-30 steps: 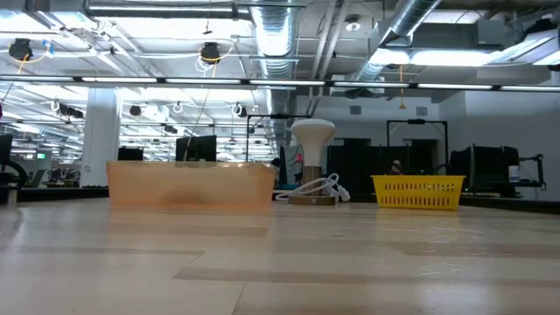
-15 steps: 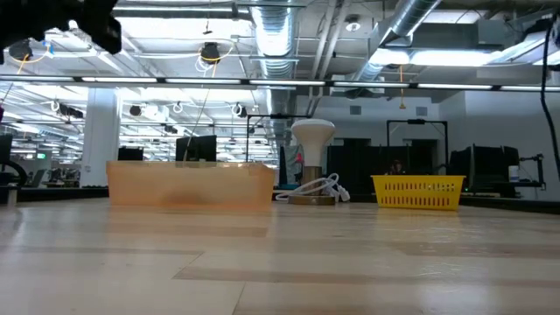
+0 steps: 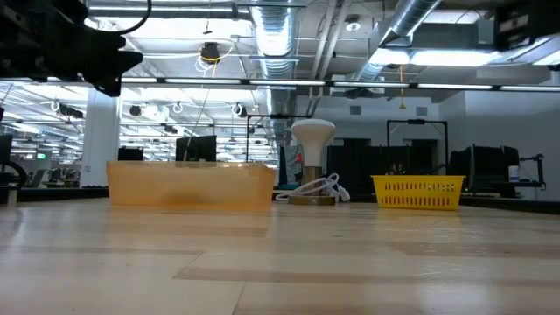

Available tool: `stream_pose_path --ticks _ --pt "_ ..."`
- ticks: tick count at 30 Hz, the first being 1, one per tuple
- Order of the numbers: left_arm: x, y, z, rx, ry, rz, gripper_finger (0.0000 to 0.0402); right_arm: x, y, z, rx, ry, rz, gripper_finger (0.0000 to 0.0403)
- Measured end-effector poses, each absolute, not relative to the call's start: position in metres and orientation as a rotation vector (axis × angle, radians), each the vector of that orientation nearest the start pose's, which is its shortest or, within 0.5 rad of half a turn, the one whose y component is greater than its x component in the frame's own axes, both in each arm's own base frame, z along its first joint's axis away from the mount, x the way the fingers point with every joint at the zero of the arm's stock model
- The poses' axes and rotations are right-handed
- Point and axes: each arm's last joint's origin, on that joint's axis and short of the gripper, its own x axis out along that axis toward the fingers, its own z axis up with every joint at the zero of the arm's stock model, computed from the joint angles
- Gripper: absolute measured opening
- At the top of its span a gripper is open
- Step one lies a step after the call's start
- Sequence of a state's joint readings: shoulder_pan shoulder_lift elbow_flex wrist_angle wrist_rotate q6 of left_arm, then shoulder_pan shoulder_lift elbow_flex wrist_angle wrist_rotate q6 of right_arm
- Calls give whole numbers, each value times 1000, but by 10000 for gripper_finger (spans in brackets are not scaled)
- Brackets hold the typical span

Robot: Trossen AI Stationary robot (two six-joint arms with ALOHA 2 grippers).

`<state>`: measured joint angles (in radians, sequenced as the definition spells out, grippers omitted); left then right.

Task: Pick & Place School Supplies
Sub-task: Return to Home Position

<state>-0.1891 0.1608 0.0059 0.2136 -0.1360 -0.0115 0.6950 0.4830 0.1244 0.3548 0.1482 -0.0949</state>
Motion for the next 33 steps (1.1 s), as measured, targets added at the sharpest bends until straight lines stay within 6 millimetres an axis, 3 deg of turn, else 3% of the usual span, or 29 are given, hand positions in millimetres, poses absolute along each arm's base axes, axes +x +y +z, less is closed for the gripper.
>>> stream_pose_path --ticks 4,15,23,33 --pt "107 -16 172 -24 -49 -53 164 105 64 164 -64 19 586 174" --pt "108 -14 170 -8 -24 42 163 101 28 160 -67 61 528 177" --pt "108 -13 162 -4 52 65 163 103 14 161 -77 41 532 174" --pt "109 -22 146 -34 236 -190 163 114 1 141 -62 251 433 176"
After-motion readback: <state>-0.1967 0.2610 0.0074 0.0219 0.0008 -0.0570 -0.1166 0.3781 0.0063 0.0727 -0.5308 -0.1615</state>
